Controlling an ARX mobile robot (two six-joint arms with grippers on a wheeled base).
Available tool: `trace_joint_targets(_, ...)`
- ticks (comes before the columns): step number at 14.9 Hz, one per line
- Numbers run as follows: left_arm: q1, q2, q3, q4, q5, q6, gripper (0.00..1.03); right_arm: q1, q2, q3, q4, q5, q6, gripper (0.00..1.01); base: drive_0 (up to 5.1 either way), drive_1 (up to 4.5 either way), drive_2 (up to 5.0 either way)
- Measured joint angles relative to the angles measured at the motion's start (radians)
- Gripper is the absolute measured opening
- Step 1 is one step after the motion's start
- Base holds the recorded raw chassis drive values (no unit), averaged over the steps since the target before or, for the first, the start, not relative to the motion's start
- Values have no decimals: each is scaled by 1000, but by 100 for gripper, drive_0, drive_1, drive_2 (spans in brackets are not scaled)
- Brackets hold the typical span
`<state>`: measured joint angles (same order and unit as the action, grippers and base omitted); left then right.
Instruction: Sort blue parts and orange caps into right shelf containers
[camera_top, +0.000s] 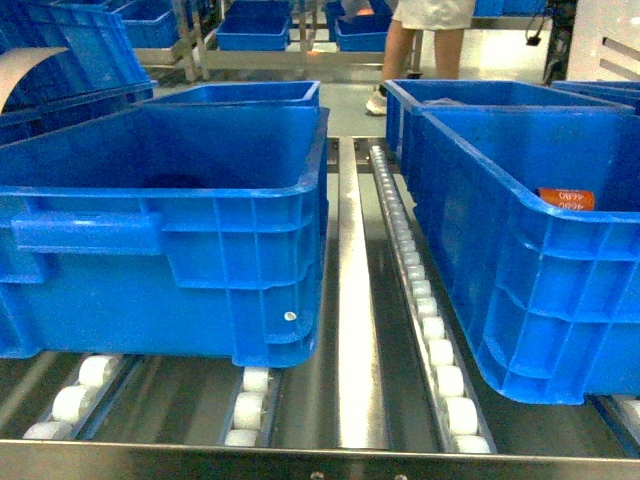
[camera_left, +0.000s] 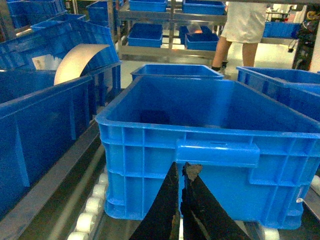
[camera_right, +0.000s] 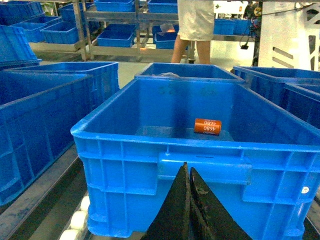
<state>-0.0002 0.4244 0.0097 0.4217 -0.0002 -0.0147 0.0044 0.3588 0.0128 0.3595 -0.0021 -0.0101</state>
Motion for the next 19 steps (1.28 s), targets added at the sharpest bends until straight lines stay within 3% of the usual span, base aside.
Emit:
trace_joint_targets(8,0,-219,0,-216,0,0,2,0,-186,0,-186,0,2,1,0,0,0)
trace_joint_targets(10,0,-253,0,-248,-2,0,2,0,-350,0,-364,1,2,1,0,0,0)
trace_joint_targets(12,0,-415,0,-420,-2,1,2,0,-353,0,-371,2,2,1,0,0,0)
trace_joint_targets(16,0,-414,0,-425,0,3,2,0,-354,0,-364,2,3,1,0,0,0)
trace_joint_targets(17,0,-414,0,-426,0,3,6,0,-354,0,-364,2,2,6,0,0,0)
trace_joint_targets(19,0,-414,0,-426,0,3,36,0,-354,0,-364,2,2,35,0,0,0)
